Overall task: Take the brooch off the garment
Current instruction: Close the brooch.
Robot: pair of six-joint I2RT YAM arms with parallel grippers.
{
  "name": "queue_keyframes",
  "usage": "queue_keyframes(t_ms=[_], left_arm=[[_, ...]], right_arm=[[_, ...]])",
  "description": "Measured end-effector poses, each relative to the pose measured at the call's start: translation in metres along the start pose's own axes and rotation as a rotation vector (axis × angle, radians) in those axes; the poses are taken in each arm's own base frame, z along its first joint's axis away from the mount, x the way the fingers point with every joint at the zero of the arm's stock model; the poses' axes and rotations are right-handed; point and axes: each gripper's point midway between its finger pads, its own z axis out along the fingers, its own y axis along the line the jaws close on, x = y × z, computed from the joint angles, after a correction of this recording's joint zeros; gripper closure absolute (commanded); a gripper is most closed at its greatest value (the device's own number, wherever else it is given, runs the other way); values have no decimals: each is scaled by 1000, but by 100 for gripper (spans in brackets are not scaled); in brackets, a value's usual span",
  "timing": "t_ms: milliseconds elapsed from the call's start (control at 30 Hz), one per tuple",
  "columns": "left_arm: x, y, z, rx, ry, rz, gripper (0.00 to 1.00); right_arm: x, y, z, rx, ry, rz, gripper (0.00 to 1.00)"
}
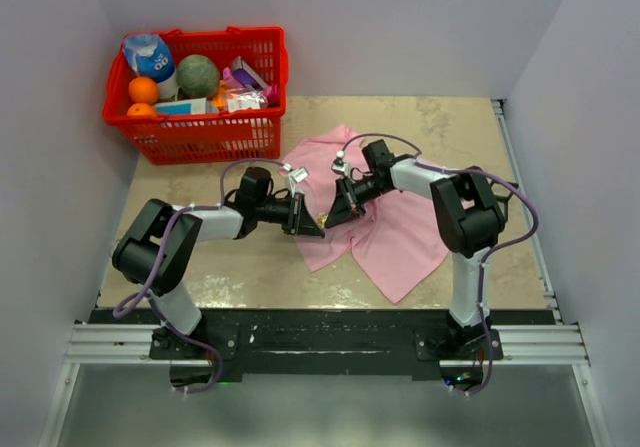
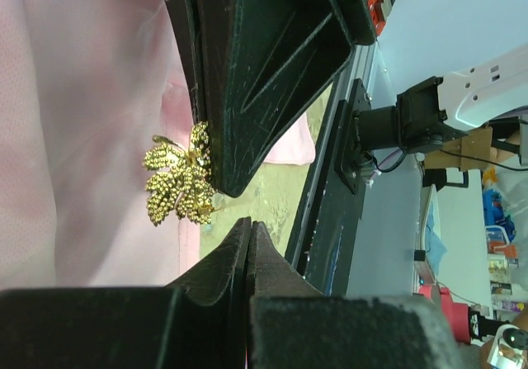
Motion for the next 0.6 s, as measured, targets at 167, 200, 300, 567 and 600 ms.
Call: queue_keyframes(t_ms=[167,200,300,567,600], left_arm=[[-3,1,1,1,-4,3,100],[-4,1,2,1,-5,4,100],[-9,2,4,2,-8,9,100],[-13,13,5,-51,-14,5,100],[-11,15,5,-62,-10,0,100]], right_arm=[[4,-2,4,10,10,-1,100],[5,-3,4,14,12,0,100],[7,-6,5,24,15,1,100],[11,-12,5,45,19,2,100],[12,-14,6,47,20,5,100]])
